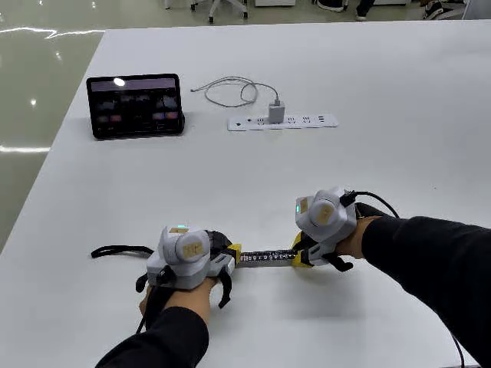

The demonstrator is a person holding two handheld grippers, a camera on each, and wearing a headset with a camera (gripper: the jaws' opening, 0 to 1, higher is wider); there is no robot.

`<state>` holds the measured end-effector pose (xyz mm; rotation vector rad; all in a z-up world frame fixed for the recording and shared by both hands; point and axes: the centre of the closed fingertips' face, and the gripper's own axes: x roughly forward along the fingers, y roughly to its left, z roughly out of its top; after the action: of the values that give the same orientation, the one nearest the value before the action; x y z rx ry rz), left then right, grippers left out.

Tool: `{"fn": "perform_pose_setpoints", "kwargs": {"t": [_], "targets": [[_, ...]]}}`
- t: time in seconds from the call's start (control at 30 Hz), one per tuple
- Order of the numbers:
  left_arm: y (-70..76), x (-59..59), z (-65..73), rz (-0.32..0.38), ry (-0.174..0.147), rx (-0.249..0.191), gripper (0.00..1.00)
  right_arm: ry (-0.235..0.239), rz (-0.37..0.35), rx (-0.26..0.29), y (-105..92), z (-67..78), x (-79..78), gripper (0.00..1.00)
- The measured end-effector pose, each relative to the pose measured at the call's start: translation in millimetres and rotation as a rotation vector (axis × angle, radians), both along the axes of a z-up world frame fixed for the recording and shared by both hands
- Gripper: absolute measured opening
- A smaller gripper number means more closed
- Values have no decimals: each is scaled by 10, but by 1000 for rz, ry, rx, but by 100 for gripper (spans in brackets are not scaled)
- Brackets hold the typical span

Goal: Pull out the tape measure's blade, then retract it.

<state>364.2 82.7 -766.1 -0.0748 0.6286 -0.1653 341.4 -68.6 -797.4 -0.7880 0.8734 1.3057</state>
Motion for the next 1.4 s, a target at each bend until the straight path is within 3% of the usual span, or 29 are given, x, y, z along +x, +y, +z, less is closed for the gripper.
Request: {"fn": "perform_pose_setpoints", "kwargs": {"t": [1.4], "targets": [[0, -1, 6, 1, 9, -10, 63, -12, 27, 64, 262, 21, -15, 11]]}}
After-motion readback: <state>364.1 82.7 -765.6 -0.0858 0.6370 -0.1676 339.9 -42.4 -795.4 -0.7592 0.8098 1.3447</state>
